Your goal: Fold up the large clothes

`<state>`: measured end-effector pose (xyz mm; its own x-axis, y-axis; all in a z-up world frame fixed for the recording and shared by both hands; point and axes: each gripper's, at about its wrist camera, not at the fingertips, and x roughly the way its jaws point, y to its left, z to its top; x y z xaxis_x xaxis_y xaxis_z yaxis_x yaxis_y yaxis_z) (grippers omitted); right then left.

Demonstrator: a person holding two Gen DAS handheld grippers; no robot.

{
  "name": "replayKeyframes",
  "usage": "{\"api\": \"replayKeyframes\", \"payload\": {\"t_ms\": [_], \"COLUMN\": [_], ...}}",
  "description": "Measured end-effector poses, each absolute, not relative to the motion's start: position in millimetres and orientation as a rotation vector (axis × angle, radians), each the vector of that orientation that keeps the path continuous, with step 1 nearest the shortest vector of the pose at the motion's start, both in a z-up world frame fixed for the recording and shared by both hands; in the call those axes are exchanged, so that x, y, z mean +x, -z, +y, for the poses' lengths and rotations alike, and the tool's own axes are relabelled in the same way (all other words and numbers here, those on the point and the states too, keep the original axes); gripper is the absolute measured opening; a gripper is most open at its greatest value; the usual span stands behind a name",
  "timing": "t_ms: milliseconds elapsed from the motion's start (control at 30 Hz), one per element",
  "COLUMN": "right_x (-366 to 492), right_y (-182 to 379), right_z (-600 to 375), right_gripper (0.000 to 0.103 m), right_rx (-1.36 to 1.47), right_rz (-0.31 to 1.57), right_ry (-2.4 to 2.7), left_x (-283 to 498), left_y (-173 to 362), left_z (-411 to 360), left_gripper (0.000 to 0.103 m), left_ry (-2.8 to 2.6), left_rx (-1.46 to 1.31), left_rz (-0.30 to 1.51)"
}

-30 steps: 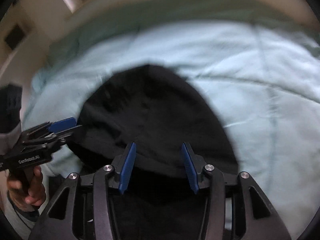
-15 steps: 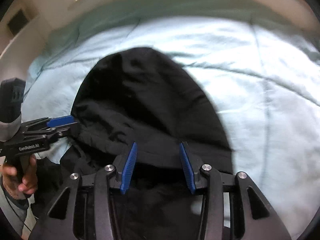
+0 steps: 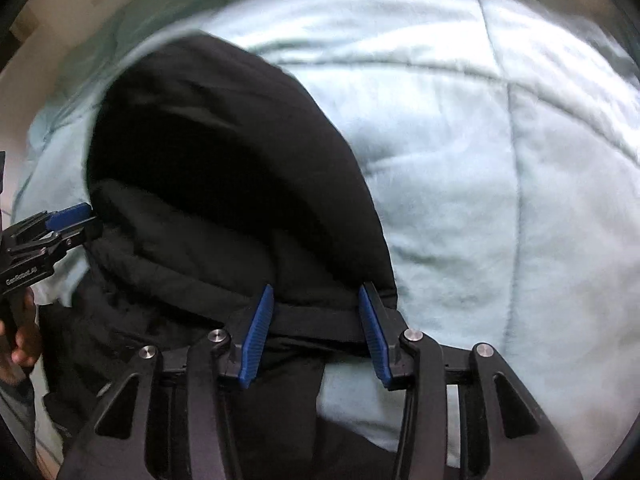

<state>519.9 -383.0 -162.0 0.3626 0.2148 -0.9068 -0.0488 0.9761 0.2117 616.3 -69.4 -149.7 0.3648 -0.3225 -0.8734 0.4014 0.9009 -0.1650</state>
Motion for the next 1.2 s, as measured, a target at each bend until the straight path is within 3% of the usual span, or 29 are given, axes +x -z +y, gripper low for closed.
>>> {"api": "replayKeyframes", "payload": {"t_ms": [67,133,167,233,400,600,633,700,767,800,867,1200], "right_x": [521.0,529.8,537.0,553.0,601.7,649.2,654.6,662.5,660.2,651.9,632.0,480.7], "right_y": [137.3,111.9,104.2,100.9,117.8,160.0,168.3,176.4,178.0,171.5,156.7,47.3], "right_z": [-385.3,-386.7,-386.8,-385.3,-388.8,-389.6,-386.6,-382.6,-373.4,-367.8,-361.2,-344.3], "right_gripper": [0.052,0.06,0.063,0.064,0.064,0.064,0.064,0.06,0.036,0.032,0.02,0.019], "right_rx": [0.162,0.158,0.15,0.113,0.087,0.092,0.1,0.145,0.14,0.094,0.04,-0.095], "right_rz": [1.134,1.079,1.065,1.057,1.1,1.163,1.174,1.202,1.195,1.167,1.122,0.909], "right_ry": [-0.204,-0.231,-0.236,-0.228,-0.286,-0.322,-0.338,-0.407,-0.455,-0.457,-0.46,-0.479], "left_x": [618.9,629.6,639.8,659.3,704.7,727.9,728.4,724.8,714.8,705.8,687.5,537.8], "left_y": [119.3,100.3,95.1,94.5,141.8,178.8,182.6,187.8,184.4,178.1,162.3,55.9], "left_z": [-62.2,-57.8,-56.9,-60.6,-73.2,-86.0,-90.5,-101.3,-106.1,-105.4,-100.6,-73.9], "left_gripper": [0.057,0.064,0.073,0.076,0.076,0.076,0.075,0.048,0.032,0.025,0.023,0.023], "left_ry": [0.535,0.563,0.581,0.591,0.662,0.722,0.718,0.705,0.703,0.719,0.746,0.801], "left_rx": [0.084,0.09,0.088,0.065,-0.065,-0.09,-0.076,-0.028,0.018,0.032,0.054,0.172], "left_rz": [1.034,0.996,0.989,0.998,1.189,1.263,1.261,1.253,1.232,1.212,1.174,0.98]}}
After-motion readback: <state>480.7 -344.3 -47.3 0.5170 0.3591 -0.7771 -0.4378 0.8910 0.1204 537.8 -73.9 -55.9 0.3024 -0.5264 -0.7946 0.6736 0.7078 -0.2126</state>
